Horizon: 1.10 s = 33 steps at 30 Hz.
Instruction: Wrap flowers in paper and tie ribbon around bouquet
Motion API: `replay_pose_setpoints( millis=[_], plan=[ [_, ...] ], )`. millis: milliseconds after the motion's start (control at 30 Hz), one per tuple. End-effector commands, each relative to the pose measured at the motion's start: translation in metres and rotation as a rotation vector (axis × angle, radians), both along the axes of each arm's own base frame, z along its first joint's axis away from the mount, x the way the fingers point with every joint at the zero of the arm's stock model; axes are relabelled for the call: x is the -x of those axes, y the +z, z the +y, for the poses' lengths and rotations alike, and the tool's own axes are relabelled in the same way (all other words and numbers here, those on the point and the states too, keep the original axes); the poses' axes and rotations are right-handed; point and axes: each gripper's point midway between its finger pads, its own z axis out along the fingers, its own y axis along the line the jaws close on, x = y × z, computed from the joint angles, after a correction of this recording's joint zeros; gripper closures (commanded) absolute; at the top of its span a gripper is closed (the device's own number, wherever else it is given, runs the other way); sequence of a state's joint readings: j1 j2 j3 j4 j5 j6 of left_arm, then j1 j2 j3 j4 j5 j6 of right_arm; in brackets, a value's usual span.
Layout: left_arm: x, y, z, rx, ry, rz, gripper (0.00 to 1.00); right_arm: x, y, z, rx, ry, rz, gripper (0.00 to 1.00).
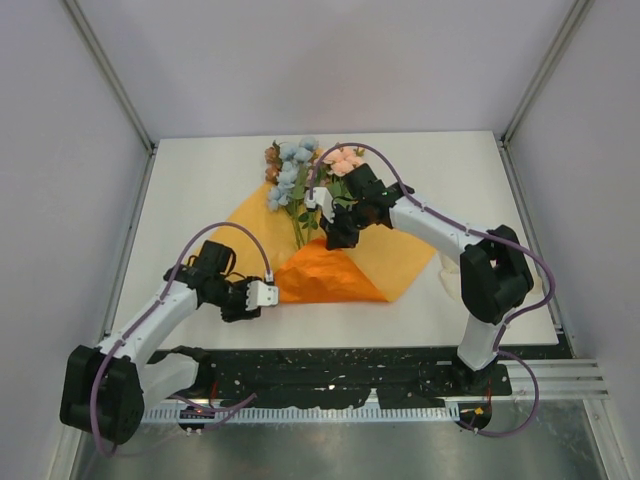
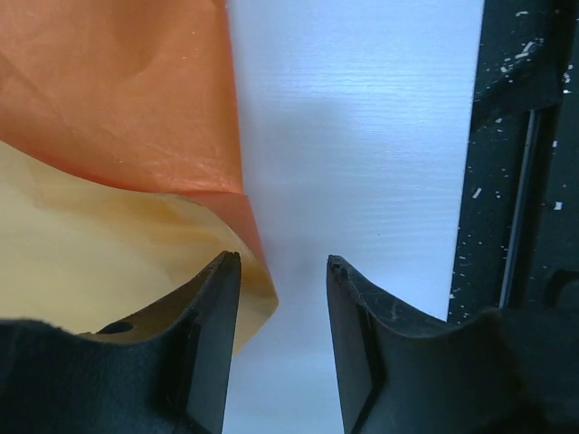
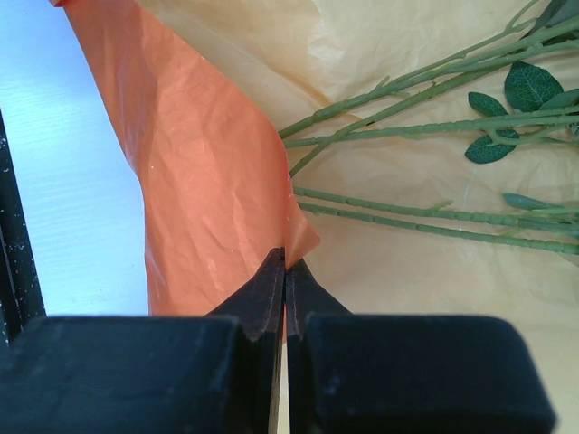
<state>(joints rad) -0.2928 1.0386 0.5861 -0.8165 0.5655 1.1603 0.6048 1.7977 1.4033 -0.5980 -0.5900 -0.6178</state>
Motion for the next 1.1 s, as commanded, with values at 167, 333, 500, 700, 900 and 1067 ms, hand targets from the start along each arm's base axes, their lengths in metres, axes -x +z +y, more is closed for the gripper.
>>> replay_pose_setpoints(
  millis=[167, 333, 500, 700, 900, 1067],
  plan=[
    [-0.025, -0.014, 0.011, -0.103, -0.075, -0.082, 1.0, -0.005, 0.029, 0.003, -0.061, 0.001, -0.071, 0.95],
    [-0.005, -0.02, 0.028, -0.173, -0.199, -0.039, 1.0, -0.009, 0.023, -0.002, -0.045, -0.005, -0.072, 0.95],
    [0.004, -0.027, 0.034, -0.199, -0.29, -0.059, 1.0, -0.011, 0.021, -0.005, -0.036, -0.004, -0.083, 0.95],
    [-0.005, -0.013, 0.032, -0.185, -0.268, -0.084, 1.0, -0.004, 0.023, -0.004, -0.054, 0.015, -0.065, 0.94],
    [-0.02, 0.015, 0.011, 0.058, -0.043, -0.031, 0.45, -0.001, 0.02, -0.004, -0.05, 0.013, -0.061, 0.95],
    [-0.031, 0.013, 0.001, 0.081, -0.095, -0.174, 0.29, -0.01, 0.021, -0.013, -0.048, -0.018, -0.066, 0.95]
  ],
)
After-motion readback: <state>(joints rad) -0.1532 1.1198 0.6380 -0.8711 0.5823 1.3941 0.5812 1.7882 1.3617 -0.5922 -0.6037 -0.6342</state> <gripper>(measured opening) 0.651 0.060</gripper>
